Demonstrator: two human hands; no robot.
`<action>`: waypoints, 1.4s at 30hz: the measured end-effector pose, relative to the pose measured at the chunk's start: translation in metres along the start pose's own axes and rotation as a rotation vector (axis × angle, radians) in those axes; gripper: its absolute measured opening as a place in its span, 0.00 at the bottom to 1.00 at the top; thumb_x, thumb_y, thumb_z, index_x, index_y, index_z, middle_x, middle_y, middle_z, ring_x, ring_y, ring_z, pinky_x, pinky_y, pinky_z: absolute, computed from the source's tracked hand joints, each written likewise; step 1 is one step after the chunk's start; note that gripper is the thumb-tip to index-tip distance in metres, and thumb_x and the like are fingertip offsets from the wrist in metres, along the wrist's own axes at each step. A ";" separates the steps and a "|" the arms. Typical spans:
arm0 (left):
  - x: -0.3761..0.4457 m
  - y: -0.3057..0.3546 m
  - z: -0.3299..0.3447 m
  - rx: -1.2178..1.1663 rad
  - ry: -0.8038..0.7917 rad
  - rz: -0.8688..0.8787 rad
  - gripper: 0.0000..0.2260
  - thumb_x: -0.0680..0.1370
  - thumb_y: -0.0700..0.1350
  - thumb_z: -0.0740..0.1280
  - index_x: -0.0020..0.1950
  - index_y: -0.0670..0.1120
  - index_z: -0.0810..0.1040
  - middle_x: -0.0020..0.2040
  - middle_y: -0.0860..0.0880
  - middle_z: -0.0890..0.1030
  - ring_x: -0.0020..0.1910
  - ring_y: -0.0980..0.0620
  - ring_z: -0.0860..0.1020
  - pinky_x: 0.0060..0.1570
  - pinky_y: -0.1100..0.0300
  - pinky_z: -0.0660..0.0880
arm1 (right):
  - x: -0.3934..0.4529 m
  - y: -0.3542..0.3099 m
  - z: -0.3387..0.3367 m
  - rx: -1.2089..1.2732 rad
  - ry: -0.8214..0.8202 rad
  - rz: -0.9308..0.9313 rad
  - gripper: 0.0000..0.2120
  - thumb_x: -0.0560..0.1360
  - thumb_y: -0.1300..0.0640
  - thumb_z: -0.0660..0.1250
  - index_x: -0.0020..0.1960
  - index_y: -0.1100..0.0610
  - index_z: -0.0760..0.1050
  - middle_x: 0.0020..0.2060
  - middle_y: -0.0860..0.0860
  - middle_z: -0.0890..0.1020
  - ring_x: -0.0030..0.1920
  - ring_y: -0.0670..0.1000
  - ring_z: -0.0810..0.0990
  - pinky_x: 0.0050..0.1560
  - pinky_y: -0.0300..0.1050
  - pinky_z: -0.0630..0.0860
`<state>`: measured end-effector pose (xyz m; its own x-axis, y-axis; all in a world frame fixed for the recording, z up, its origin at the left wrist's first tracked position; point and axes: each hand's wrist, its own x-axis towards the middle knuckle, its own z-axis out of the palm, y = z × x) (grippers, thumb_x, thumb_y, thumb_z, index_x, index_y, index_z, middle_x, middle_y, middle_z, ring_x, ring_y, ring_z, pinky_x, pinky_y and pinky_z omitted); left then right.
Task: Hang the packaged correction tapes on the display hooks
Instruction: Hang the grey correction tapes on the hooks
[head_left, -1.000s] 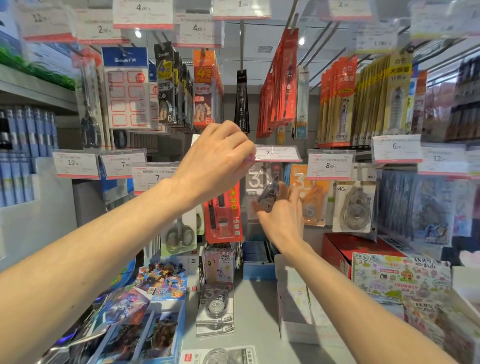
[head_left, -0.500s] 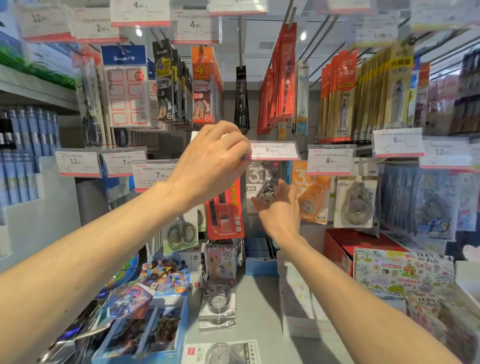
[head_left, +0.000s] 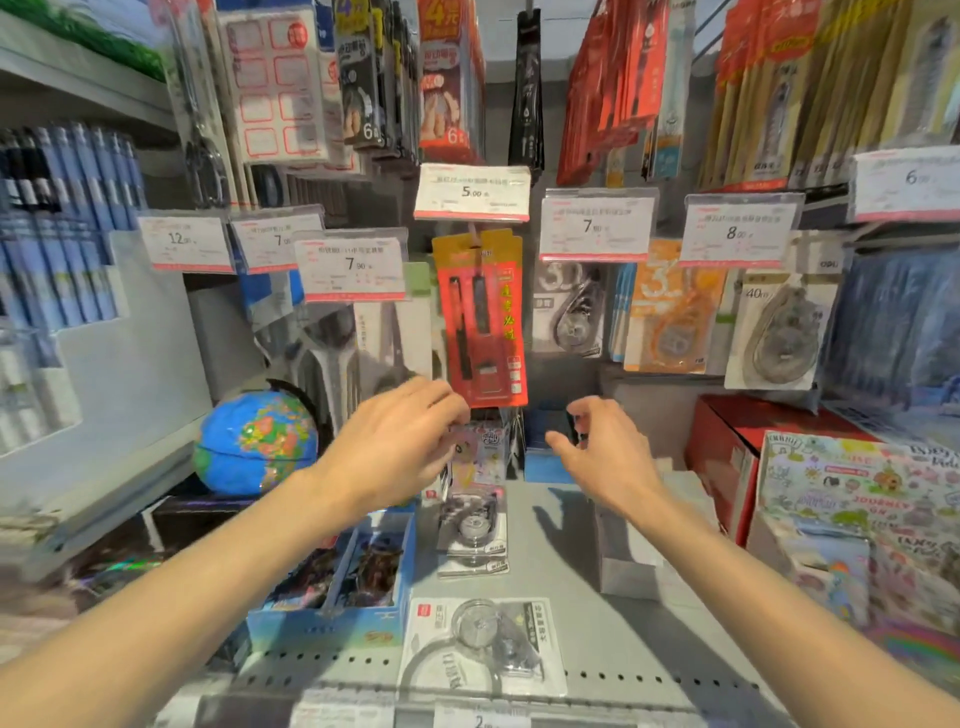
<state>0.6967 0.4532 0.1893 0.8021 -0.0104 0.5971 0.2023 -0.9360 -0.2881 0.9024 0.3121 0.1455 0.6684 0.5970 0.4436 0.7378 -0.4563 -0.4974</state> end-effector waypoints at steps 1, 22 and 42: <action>-0.003 0.000 0.008 0.008 -0.181 -0.084 0.10 0.79 0.47 0.65 0.60 0.47 0.75 0.56 0.49 0.78 0.57 0.46 0.77 0.48 0.50 0.77 | 0.000 0.001 0.009 -0.022 -0.086 0.023 0.19 0.77 0.46 0.68 0.64 0.53 0.73 0.56 0.52 0.79 0.57 0.55 0.79 0.56 0.49 0.72; -0.031 -0.031 0.084 -0.104 -0.921 -0.382 0.08 0.81 0.45 0.60 0.55 0.44 0.77 0.61 0.43 0.73 0.60 0.39 0.74 0.55 0.49 0.72 | 0.005 -0.004 0.124 0.413 -0.562 0.479 0.17 0.68 0.49 0.80 0.42 0.57 0.75 0.40 0.54 0.83 0.39 0.52 0.81 0.36 0.44 0.76; 0.013 0.009 0.065 -1.195 -0.444 -0.799 0.12 0.83 0.42 0.65 0.66 0.43 0.73 0.45 0.46 0.84 0.39 0.51 0.82 0.42 0.58 0.80 | -0.020 0.032 0.017 0.856 -0.690 0.212 0.27 0.73 0.68 0.73 0.67 0.50 0.71 0.52 0.60 0.85 0.51 0.59 0.84 0.52 0.51 0.78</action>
<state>0.7449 0.4677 0.1459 0.8493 0.5268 -0.0342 0.2675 -0.3735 0.8882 0.9107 0.2967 0.1084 0.3809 0.9205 -0.0872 0.1290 -0.1464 -0.9808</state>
